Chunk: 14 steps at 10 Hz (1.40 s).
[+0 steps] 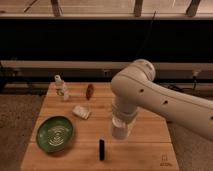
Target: Place the ceramic cup over the eraser
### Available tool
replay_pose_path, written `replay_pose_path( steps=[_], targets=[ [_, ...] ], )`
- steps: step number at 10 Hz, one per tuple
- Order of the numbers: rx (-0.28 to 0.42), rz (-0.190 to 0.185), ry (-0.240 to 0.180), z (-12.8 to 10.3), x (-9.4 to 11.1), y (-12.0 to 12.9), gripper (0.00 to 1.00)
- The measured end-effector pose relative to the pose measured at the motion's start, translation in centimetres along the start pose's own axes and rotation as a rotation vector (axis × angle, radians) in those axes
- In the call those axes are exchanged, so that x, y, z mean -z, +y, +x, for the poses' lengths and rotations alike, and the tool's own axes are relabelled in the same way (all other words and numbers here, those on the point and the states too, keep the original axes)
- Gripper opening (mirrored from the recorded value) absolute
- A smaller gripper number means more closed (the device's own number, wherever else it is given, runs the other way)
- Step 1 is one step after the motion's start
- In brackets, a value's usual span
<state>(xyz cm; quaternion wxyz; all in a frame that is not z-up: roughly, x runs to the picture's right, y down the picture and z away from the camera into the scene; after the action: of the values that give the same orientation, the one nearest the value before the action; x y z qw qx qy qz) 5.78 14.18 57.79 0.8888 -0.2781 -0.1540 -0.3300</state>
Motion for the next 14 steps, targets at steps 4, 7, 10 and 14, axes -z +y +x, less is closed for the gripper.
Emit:
replay_pose_path(
  steps=[4,7,10,14],
  targets=[
    [0.023,0.017,-0.010,-0.8,0.2,-0.1,0.00],
    [0.100,0.026,-0.040,-5.0,0.5,0.8,0.00],
    [0.167,0.022,-0.064,-7.7,0.1,0.8,0.00],
    [0.205,0.009,-0.083,-8.8,-1.1,0.5,0.00]
  ],
)
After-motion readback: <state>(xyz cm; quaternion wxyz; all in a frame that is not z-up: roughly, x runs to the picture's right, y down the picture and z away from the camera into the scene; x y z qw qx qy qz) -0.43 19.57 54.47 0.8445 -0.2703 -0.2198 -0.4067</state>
